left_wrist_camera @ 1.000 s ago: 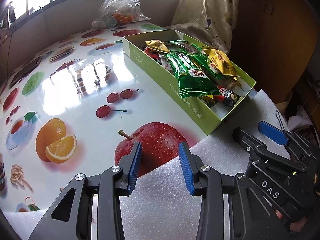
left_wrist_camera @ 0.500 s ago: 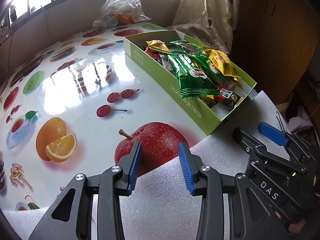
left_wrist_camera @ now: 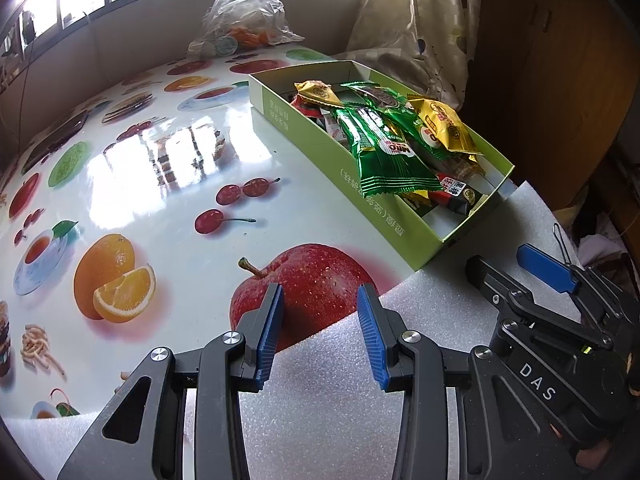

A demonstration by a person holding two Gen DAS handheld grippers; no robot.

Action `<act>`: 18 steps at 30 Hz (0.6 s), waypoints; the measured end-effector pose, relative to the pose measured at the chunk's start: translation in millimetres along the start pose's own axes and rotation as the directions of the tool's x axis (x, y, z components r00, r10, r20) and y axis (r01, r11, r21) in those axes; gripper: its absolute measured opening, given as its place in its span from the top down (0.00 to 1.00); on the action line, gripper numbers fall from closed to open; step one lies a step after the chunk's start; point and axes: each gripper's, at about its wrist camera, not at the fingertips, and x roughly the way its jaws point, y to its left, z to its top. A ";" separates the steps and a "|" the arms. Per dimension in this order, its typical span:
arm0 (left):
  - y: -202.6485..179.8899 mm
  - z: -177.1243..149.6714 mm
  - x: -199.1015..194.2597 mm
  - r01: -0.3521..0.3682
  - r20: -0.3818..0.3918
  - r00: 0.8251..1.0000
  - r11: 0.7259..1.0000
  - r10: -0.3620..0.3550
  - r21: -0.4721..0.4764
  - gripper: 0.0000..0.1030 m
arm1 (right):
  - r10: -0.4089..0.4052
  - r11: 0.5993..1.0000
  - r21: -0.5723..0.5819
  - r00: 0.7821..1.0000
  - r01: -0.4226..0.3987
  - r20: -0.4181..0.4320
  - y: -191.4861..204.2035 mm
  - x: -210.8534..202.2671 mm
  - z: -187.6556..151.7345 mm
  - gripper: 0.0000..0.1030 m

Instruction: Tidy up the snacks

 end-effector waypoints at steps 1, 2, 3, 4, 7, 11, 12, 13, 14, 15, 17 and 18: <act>0.2 -0.1 -0.1 0.000 0.001 1.000 1.000 0.000 0.000 0.62 | 0.001 1.000 0.000 1.000 -0.001 0.000 -0.1 0.0 0.0 0.45; 0.2 0.1 -0.1 0.000 0.001 1.000 1.000 0.000 0.000 0.62 | 0.001 1.000 0.001 1.000 -0.001 0.000 -0.1 0.1 0.2 0.45; 0.1 0.1 0.0 0.000 0.000 1.000 1.000 0.000 0.000 0.62 | 0.001 1.000 0.001 1.000 -0.001 0.000 -0.1 0.2 0.6 0.45; 0.1 0.0 -0.1 0.000 0.000 1.000 1.000 0.000 0.000 0.62 | 0.000 1.000 0.000 1.000 0.000 0.000 0.2 0.0 -0.3 0.45; 0.0 0.0 -0.1 0.000 0.000 1.000 1.000 0.000 0.000 0.62 | 0.000 1.000 0.001 1.000 0.000 0.001 -0.4 0.1 1.5 0.45; 0.0 0.0 -0.3 0.000 0.000 1.000 1.000 0.000 0.000 0.62 | 0.000 1.000 0.001 1.000 0.000 0.001 -0.3 -0.3 1.0 0.45; 0.1 0.1 -0.1 0.000 0.000 1.000 1.000 0.000 0.000 0.62 | 0.001 1.000 0.002 1.000 -0.001 0.002 -0.4 -0.2 1.6 0.45; 0.3 0.2 -0.3 0.000 0.000 1.000 1.000 0.000 -0.001 0.62 | 0.000 1.000 0.001 1.000 0.000 0.002 -0.1 -0.3 0.8 0.45; -0.2 0.0 -0.4 0.000 0.000 1.000 1.000 0.000 0.000 0.62 | 0.000 1.000 0.001 1.000 0.000 0.002 -0.3 -0.1 1.7 0.45; -0.1 0.1 -0.4 0.000 0.000 1.000 1.000 0.000 0.000 0.62 | 0.000 1.000 0.001 1.000 0.000 0.002 -0.1 -0.3 0.5 0.45; -0.1 0.1 -0.5 0.000 0.000 1.000 1.000 0.000 0.000 0.62 | 0.001 1.000 0.001 1.000 -0.001 0.002 -0.1 -0.2 0.5 0.45; -0.1 0.0 -0.5 -0.001 0.000 1.000 1.000 0.001 0.001 0.62 | 0.000 1.000 0.001 1.000 0.000 0.002 0.0 -0.2 0.2 0.45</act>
